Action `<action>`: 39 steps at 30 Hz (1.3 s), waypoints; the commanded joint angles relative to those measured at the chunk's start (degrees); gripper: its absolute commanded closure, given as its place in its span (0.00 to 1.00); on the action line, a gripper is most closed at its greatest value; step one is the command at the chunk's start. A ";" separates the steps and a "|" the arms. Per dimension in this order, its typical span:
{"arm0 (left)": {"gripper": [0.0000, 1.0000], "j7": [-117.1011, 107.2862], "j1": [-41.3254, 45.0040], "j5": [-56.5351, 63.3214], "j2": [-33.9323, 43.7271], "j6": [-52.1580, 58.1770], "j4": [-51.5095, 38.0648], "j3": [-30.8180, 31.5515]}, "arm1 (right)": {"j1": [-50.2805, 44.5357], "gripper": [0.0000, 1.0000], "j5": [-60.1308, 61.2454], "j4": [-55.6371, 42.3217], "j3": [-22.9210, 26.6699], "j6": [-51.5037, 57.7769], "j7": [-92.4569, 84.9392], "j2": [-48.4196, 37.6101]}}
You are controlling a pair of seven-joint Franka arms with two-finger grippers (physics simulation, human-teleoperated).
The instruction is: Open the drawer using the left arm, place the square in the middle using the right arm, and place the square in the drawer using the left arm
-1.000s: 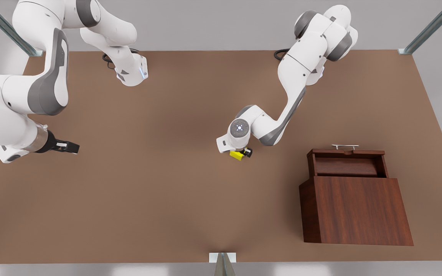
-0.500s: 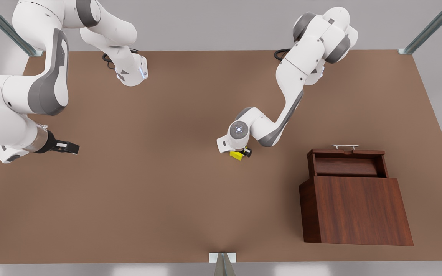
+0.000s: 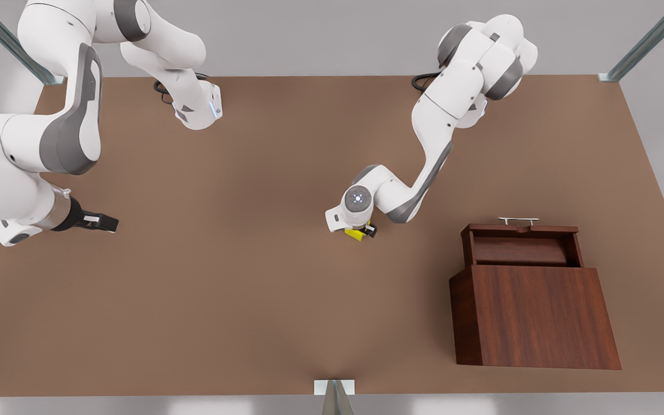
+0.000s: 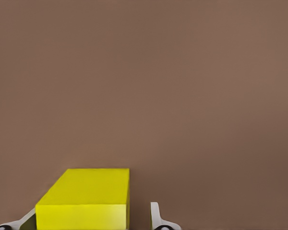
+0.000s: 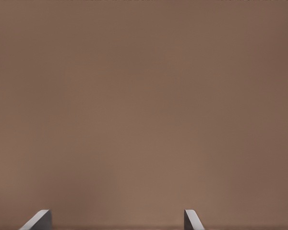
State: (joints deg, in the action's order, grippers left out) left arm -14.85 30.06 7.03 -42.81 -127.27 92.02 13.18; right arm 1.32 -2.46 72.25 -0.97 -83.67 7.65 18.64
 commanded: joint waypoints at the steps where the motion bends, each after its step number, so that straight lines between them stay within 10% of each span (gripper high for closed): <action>1: 0.00 0.00 0.00 0.09 -0.08 0.00 0.00 0.00 | 0.00 0.00 0.00 0.00 0.00 0.00 0.00 0.00; 16: 0.20 0.00 0.18 0.88 -1.32 -1.49 -0.18 0.00 | 0.09 0.00 0.09 0.00 0.00 -0.09 0.00 0.00; 39: 0.24 -0.18 0.88 0.53 -1.14 -0.79 -0.18 -1.05 | 0.09 0.00 0.09 0.00 0.00 -0.09 0.00 0.08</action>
State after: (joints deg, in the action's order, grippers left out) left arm -15.03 30.94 7.62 -44.00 -128.18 91.84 12.13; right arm 1.40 -2.43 72.25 -0.97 -83.76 7.65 18.73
